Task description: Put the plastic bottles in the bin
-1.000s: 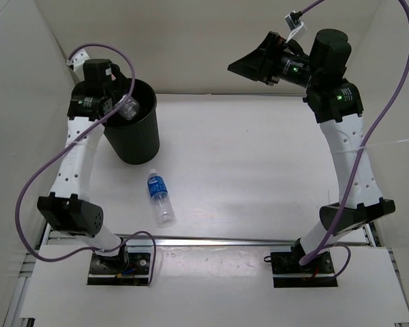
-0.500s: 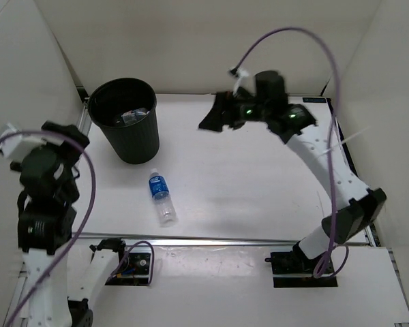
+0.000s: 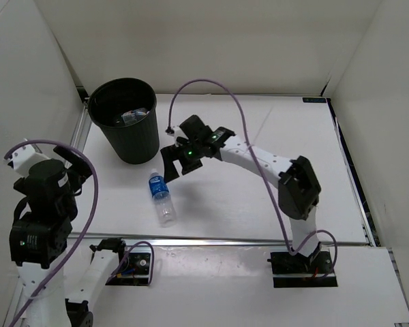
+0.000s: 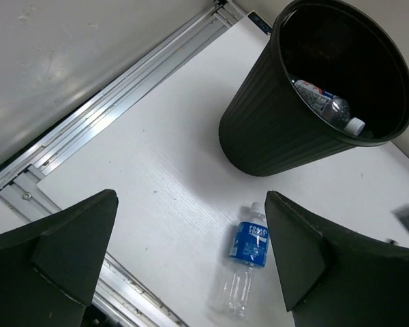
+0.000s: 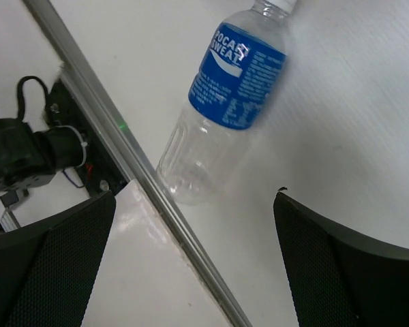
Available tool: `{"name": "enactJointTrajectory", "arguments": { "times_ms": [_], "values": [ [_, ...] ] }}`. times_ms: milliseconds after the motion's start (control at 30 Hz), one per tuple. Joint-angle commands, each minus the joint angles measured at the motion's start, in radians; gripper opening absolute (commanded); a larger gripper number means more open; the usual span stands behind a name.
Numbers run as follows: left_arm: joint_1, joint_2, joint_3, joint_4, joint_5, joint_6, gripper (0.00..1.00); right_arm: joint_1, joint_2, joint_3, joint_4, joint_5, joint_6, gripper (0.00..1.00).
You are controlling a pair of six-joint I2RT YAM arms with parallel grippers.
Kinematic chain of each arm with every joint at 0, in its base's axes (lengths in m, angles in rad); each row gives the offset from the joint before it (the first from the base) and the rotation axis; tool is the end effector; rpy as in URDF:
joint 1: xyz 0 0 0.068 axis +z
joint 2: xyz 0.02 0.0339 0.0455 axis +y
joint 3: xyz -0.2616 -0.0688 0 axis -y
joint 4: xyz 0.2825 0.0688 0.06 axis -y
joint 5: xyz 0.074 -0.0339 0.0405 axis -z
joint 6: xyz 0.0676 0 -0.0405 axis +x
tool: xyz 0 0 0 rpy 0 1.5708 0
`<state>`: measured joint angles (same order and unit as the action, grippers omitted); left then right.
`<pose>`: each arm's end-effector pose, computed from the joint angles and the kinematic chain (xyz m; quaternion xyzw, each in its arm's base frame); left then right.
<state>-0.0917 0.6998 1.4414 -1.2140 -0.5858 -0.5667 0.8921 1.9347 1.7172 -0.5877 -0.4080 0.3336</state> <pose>0.1067 0.0277 0.4577 -0.3386 0.7582 0.0715 0.5525 0.2906 0.4031 0.2575 -0.3231 0.8523 0.3641 0.1911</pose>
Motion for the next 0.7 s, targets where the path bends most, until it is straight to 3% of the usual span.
{"name": "enactJointTrajectory", "arguments": {
  "times_ms": [0,133,367,567,667],
  "values": [
    [0.003,-0.017,0.077,-0.1,0.023,0.039,1.0,0.073,0.111,0.102,0.019,0.054,0.041,1.0],
    [0.003,-0.017,0.109,-0.151,0.037,0.096,1.0,0.1,0.184,0.128,0.1,0.043,0.097,1.0],
    [0.003,0.01,0.2,-0.179,0.129,0.165,1.0,0.133,0.391,0.251,0.089,0.109,0.136,1.0],
    [0.003,0.02,0.2,-0.188,0.147,0.2,1.0,0.142,0.434,0.251,0.08,0.12,0.18,0.9],
    [0.003,0.01,0.151,-0.188,0.147,0.2,1.0,0.142,0.42,0.251,0.071,0.12,0.18,0.9]
  ]
}}
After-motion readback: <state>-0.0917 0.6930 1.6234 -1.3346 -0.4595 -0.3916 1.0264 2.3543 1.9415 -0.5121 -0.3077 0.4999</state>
